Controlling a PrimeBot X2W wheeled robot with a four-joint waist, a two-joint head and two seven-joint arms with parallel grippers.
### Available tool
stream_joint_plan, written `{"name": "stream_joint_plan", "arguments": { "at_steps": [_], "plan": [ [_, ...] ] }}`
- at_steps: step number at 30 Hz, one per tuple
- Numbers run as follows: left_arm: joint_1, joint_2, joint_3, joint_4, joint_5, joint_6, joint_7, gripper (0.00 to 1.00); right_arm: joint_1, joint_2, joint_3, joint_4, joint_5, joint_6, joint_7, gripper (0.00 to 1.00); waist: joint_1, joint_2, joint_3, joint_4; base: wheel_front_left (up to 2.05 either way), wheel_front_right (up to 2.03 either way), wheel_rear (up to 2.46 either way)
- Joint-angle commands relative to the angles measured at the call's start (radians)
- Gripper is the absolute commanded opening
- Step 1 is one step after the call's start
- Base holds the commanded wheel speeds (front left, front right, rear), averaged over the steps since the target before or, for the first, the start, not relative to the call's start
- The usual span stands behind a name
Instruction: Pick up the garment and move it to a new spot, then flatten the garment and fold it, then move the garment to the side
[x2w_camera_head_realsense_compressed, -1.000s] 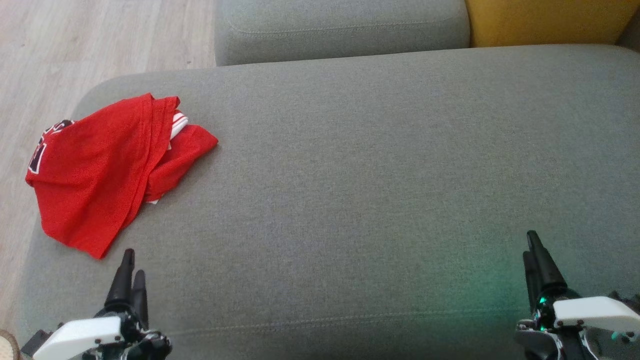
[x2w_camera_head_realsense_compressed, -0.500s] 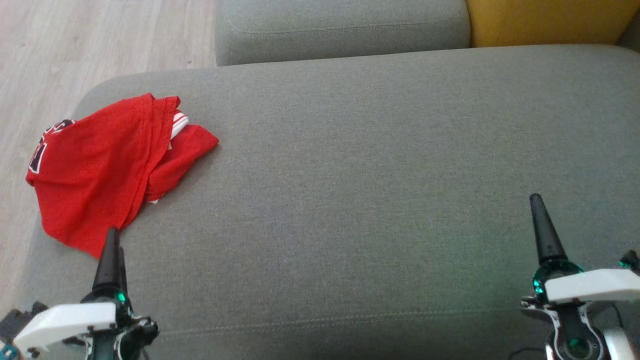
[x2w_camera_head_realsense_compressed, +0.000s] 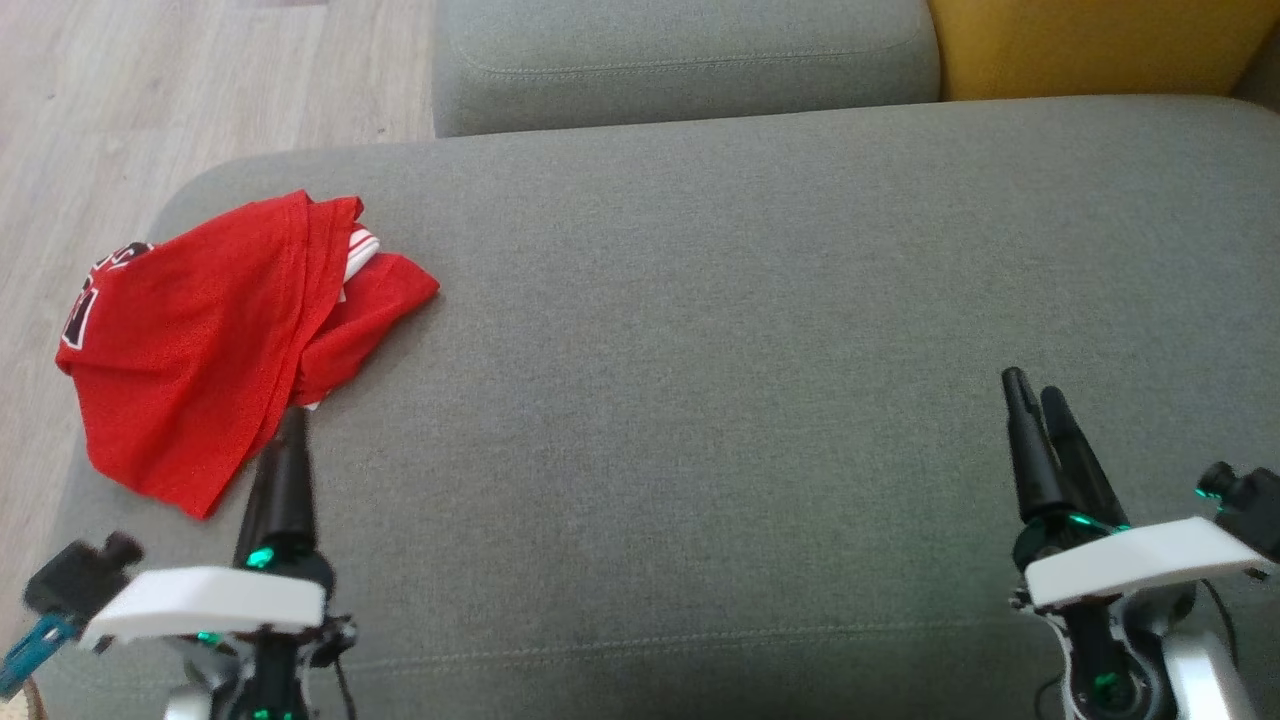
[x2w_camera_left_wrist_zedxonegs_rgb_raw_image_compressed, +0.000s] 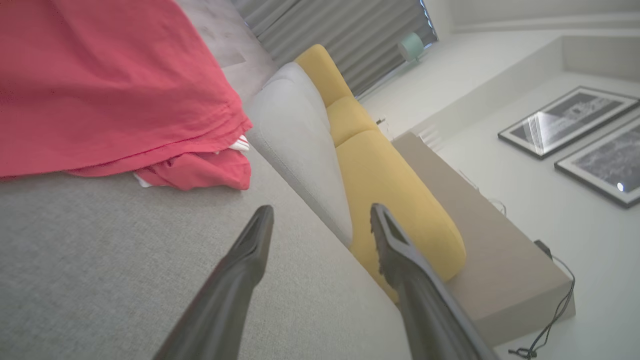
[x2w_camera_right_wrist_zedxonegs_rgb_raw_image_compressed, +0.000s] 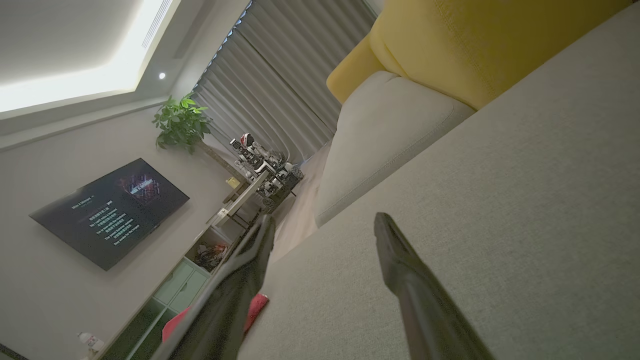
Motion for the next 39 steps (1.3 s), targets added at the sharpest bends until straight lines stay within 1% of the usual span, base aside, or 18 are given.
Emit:
{"name": "stream_joint_plan", "arguments": {
  "at_steps": [1, 5, 8, 11, 14, 18, 21, 26, 27, 32, 36, 39],
  "plan": [
    [-0.04, 0.012, 0.002, -0.053, 0.043, 0.005, -0.009, 1.0, -0.046, -0.008, 0.02, -0.052, -0.039, 0.0, -0.014, 1.0, 0.0, -0.0001, -0.001, 0.0, 0.0, 0.0, 0.0],
    [-0.037, 0.02, -0.045, -0.075, 0.143, 0.031, -0.021, 1.0, -0.041, -0.009, 0.035, -0.067, -0.1, 0.0, -0.026, 1.0, 0.0, -0.0001, -0.003, -0.001, 0.0, 0.0, 0.0],
    [-0.036, 0.044, -0.087, -0.082, 0.207, 0.061, -0.03, 1.0, -0.032, -0.009, 0.047, -0.071, -0.144, 0.0, -0.035, 1.0, 0.0, -0.0001, -0.005, -0.002, 0.0, 0.0, 0.0],
    [-0.038, 0.074, -0.137, -0.081, 0.261, 0.102, -0.038, 1.0, -0.026, -0.01, 0.061, -0.072, -0.191, 0.0, -0.044, 1.0, 0.0, -0.0001, -0.006, -0.003, 0.0, 0.0, 0.0],
    [-0.037, 0.104, -0.185, -0.063, 0.309, 0.145, -0.047, 1.0, -0.019, -0.01, 0.073, -0.064, -0.271, 0.0, -0.052, 1.0, 0.0, -0.0001, -0.008, -0.004, 0.0, 0.0, 0.0],
    [-0.051, 0.146, -0.264, -0.045, 0.378, 0.202, -0.059, 1.0, -0.019, -0.01, 0.084, -0.078, -0.328, 0.0, -0.064, 1.0, 0.0, -0.0001, -0.009, -0.005, 0.0, 0.0, 0.0],
    [-0.063, 0.166, -0.31, -0.037, 0.403, 0.245, -0.068, 1.0, -0.013, -0.011, 0.082, -0.081, -0.352, 0.0, -0.073, 1.0, 0.0, -0.0001, -0.01, -0.006, 0.0, 0.0, 0.0],
    [-0.083, 0.194, -0.367, -0.038, 0.441, 0.307, -0.082, 1.0, -0.001, -0.011, 0.071, -0.067, -0.348, 0.0, -0.088, 1.0, 0.0, -0.0001, -0.013, -0.007, 0.0, 0.0, 0.0],
    [-0.083, 0.194, -0.367, -0.038, 0.441, 0.307, -0.082, 1.0, -0.001, -0.011, 0.071, -0.067, -0.348, 0.0, -0.088, 1.0, 0.0, -0.0001, -0.013, -0.007, 0.0, 0.0, 0.0],
    [-0.092, 0.211, -0.403, -0.061, 0.477, 0.362, -0.097, 1.0, 0.001, -0.012, 0.087, -0.065, -0.367, 0.0, -0.103, 1.0, 0.0, -0.0001, -0.016, -0.01, 0.0, 0.0, 0.0],
    [-0.092, 0.221, -0.418, -0.08, 0.513, 0.409, -0.109, 1.0, 0.001, -0.012, 0.092, -0.069, -0.424, 0.0, -0.115, 1.0, 0.0, -0.0001, -0.017, -0.012, 0.0, 0.0, 0.0],
    [-0.093, 0.231, -0.435, -0.091, 0.543, 0.428, -0.117, 1.0, 0.002, -0.013, 0.094, -0.076, -0.453, 0.0, -0.124, 1.0, 0.0, -0.0001, -0.017, -0.013, 0.0, 0.0, 0.0]
  ]
}}
